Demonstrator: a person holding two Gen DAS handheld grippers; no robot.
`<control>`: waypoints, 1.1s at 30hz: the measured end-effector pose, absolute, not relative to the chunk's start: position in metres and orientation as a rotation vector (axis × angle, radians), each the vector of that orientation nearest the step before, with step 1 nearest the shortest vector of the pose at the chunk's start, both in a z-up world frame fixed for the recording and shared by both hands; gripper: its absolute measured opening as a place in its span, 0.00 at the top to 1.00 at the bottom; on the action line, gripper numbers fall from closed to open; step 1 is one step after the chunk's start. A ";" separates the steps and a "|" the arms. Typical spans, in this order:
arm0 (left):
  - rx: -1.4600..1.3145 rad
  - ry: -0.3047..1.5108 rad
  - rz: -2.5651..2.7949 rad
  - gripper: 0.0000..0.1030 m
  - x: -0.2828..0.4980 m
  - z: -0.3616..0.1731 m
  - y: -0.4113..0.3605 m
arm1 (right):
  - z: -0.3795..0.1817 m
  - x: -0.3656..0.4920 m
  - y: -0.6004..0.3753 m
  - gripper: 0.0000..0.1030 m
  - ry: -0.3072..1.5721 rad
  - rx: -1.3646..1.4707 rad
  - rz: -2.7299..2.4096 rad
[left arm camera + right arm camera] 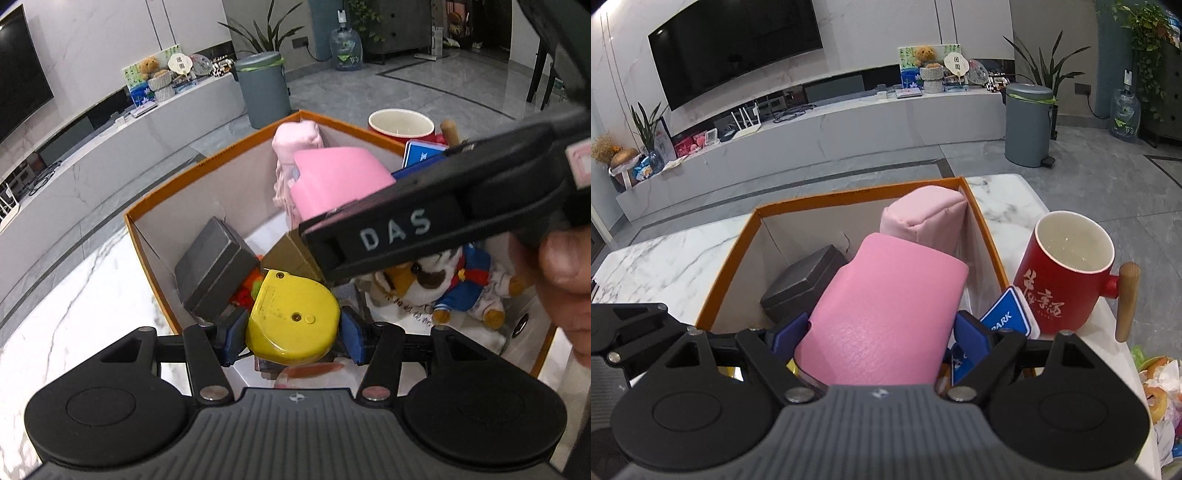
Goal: Organize objects
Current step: 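Lower the tape measure and wallet into the box and open both grippers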
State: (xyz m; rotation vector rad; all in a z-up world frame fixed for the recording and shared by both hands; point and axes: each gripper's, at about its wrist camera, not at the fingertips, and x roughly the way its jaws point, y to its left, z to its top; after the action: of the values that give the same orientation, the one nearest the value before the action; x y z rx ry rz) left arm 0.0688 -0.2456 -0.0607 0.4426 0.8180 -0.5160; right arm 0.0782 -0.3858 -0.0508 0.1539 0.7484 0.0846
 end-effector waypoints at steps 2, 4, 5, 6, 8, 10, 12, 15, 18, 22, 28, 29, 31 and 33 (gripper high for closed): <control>0.447 0.820 -0.515 0.40 0.067 -0.063 -0.245 | -0.051 0.079 -0.386 0.16 0.753 0.157 0.087; 0.457 0.818 -0.517 0.40 0.066 -0.063 -0.246 | -0.051 0.079 -0.386 0.16 0.756 0.157 0.085; 0.458 0.819 -0.519 0.40 0.066 -0.063 -0.246 | -0.051 0.080 -0.386 0.16 0.756 0.158 0.085; 0.458 0.821 -0.520 0.40 0.064 -0.063 -0.245 | -0.051 0.080 -0.386 0.16 0.757 0.158 0.086; 0.461 0.820 -0.519 0.40 0.063 -0.063 -0.245 | -0.051 0.080 -0.384 0.16 0.761 0.155 0.086; 0.467 0.819 -0.520 0.40 0.061 -0.063 -0.245 | -0.052 0.080 -0.384 0.16 0.770 0.156 0.082; 0.481 0.820 -0.518 0.40 0.060 -0.065 -0.246 | -0.052 0.081 -0.384 0.16 0.776 0.161 0.079; 0.541 0.819 -0.508 0.38 0.055 -0.067 -0.251 | -0.052 0.081 -0.385 0.15 0.779 0.166 0.076; 0.546 0.818 -0.500 0.34 0.054 -0.067 -0.251 | -0.052 0.081 -0.385 0.10 0.771 0.166 0.076; 0.510 0.807 -0.485 0.20 0.053 -0.061 -0.247 | -0.052 0.080 -0.385 0.10 0.768 0.169 0.082; 0.411 0.798 -0.462 0.14 0.050 -0.047 -0.234 | -0.047 0.075 -0.384 0.10 0.757 0.174 0.089; 0.388 0.796 -0.461 0.14 0.049 -0.045 -0.232 | -0.045 0.075 -0.384 0.10 0.752 0.174 0.091; 0.330 0.792 -0.454 0.14 0.049 -0.039 -0.226 | -0.042 0.073 -0.384 0.10 0.740 0.176 0.095; 0.272 0.788 -0.446 0.13 0.051 -0.033 -0.221 | -0.039 0.071 -0.384 0.10 0.730 0.179 0.097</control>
State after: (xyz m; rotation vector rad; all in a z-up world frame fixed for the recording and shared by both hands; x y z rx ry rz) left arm 0.0505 -0.2205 -0.0331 0.2715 0.7879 -0.4464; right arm 0.0705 -0.3845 -0.0391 0.1791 0.7297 0.0971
